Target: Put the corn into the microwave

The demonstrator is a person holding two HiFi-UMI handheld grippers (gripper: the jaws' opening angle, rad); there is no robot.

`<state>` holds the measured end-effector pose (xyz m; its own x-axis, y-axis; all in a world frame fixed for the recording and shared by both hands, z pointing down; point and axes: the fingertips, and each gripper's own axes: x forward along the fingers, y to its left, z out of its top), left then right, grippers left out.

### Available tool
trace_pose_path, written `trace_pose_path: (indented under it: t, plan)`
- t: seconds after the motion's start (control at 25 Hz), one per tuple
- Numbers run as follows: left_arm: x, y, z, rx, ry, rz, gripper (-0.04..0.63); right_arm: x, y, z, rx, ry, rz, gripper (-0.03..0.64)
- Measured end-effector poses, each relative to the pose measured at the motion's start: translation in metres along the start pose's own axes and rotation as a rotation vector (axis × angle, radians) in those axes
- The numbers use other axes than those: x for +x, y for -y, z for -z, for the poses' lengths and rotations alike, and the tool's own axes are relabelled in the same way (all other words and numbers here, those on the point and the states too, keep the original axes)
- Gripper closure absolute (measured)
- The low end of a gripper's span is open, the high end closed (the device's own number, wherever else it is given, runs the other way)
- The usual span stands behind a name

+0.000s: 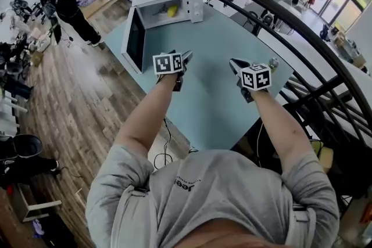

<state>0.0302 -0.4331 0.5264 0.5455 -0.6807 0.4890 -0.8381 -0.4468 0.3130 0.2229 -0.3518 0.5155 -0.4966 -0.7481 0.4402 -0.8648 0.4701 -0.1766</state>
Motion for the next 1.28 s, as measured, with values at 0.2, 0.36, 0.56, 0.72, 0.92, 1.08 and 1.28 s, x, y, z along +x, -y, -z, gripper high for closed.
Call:
trace_pose_path:
  t: [0.2, 0.36, 0.56, 0.72, 0.92, 1.08, 1.28]
  plan:
    - [-0.049, 0.066, 0.021, 0.004, 0.04, 0.045, 0.255, -0.068, -0.015, 0.019, 0.002, 0.012, -0.006, 0.6]
    - [-0.097, 0.113, 0.034, -0.013, 0.103, 0.069, 0.306, -0.121, -0.033, 0.032, 0.013, 0.03, -0.018, 0.6]
    - [-0.157, 0.153, 0.051, -0.049, 0.187, 0.085, 0.332, -0.173, -0.059, 0.039, -0.057, 0.038, -0.048, 0.6]
    - [-0.191, 0.164, 0.076, -0.075, 0.2, 0.074, 0.338, -0.196, -0.07, 0.048, -0.067, 0.039, -0.059, 0.6]
    - [-0.226, 0.162, 0.101, -0.092, 0.206, 0.051, 0.342, -0.209, -0.086, 0.059, -0.082, 0.028, -0.082, 0.6]
    - [-0.252, 0.155, 0.105, -0.099, 0.229, 0.042, 0.344, -0.211, -0.1, 0.052, -0.092, 0.037, -0.103, 0.6]
    - [-0.281, 0.138, 0.106, -0.065, 0.26, 0.044, 0.344, -0.209, -0.119, 0.037, -0.117, 0.06, -0.117, 0.6]
